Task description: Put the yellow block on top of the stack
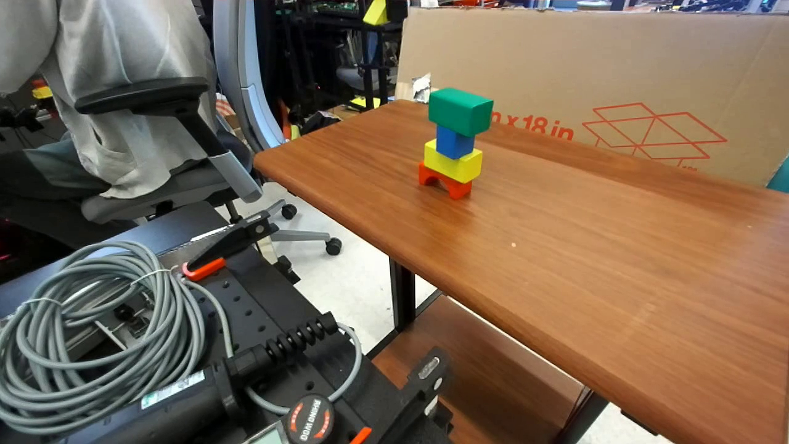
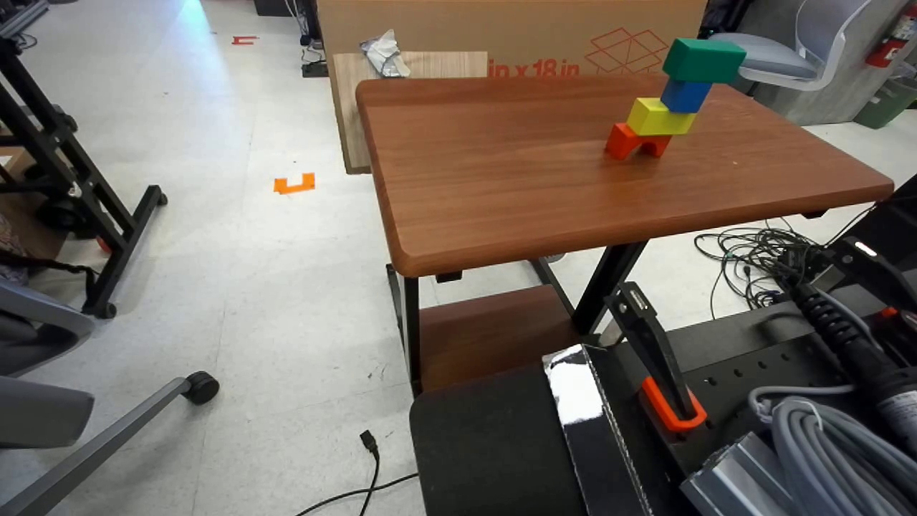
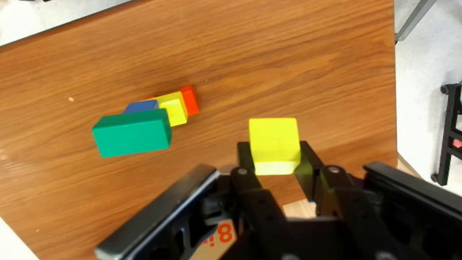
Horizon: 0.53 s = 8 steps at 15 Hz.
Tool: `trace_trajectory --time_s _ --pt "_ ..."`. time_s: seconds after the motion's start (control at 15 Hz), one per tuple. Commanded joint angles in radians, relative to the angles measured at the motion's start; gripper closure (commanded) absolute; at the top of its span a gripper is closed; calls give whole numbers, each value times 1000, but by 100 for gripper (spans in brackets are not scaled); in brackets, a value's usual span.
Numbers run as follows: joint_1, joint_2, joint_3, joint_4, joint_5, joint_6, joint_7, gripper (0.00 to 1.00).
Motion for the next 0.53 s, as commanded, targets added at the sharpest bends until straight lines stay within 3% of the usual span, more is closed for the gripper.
trace_trajectory --time_s 0.0,0.47 --pt "-48 -47 -6 8 4 -67 -59 92" --pt "-113 -23 -34 -13 -41 -70 -64 92"
